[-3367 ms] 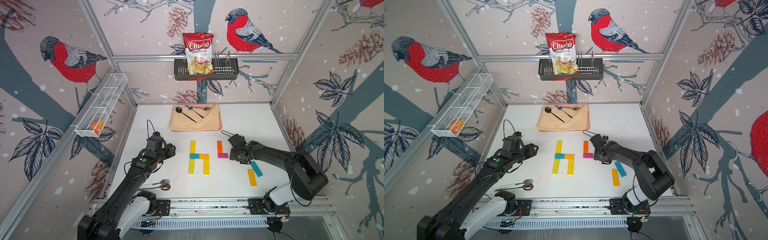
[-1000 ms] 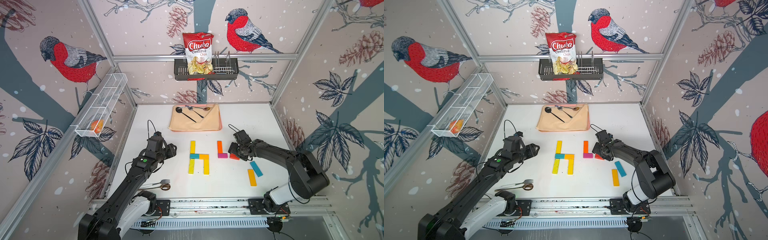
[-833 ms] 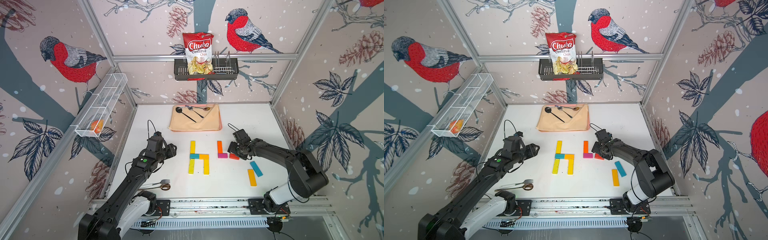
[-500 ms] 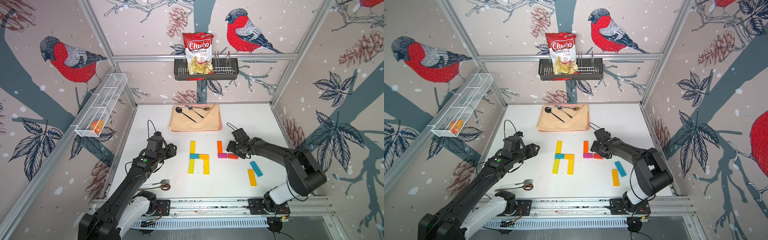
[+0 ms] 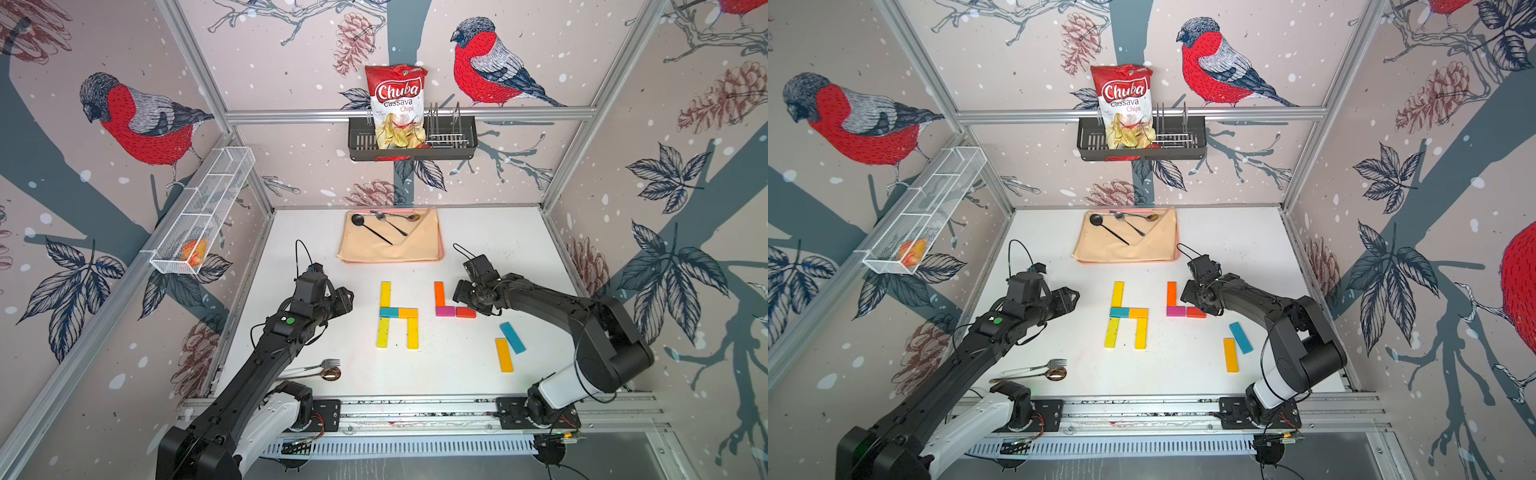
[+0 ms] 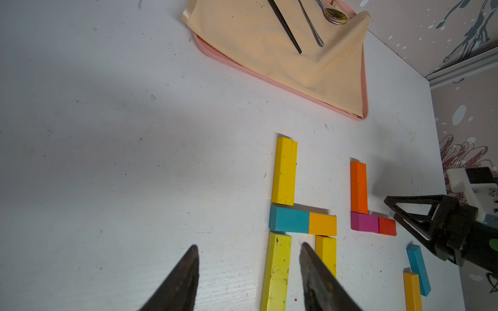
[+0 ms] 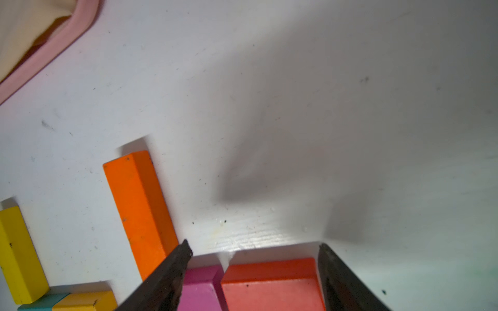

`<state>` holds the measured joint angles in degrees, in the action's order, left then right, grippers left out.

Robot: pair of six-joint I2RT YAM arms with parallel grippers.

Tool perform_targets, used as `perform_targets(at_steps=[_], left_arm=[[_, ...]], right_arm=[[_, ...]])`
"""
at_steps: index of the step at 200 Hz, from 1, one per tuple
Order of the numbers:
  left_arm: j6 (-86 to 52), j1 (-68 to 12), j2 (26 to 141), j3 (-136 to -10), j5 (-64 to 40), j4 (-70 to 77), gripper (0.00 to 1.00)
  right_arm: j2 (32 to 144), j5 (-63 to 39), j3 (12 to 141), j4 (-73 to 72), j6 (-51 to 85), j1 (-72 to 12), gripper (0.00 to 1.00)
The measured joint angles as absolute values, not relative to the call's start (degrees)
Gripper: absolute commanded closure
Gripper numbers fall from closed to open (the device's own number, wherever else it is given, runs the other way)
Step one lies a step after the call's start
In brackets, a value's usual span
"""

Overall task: Assemble the letter h with building blocks
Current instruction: Assemble the building block at the center of the board.

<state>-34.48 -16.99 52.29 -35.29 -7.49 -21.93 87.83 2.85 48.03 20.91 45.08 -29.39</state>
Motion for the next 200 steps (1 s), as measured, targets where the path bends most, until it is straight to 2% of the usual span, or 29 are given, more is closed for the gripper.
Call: perform_targets(at_steps=[53, 106, 200], left_arm=[[-34.5, -17.0, 52.3, -35.5, -7.7, -22.0, 0.41], [-35.1, -17.0, 54.2, -39.9, -7.9, -21.7, 0.41], [-36.0, -17.0, 53.2, -40.6, -7.3, -21.8, 0.41]], right_arm=[[78.6, 7.7, 43.7, 25.6, 45.4, -32.2, 0.38], [75.4, 9.8, 37.1, 29.2, 49.6, -40.1, 0.38], [80.3, 10.7, 37.1, 26.0, 49.1, -36.5, 0.39]])
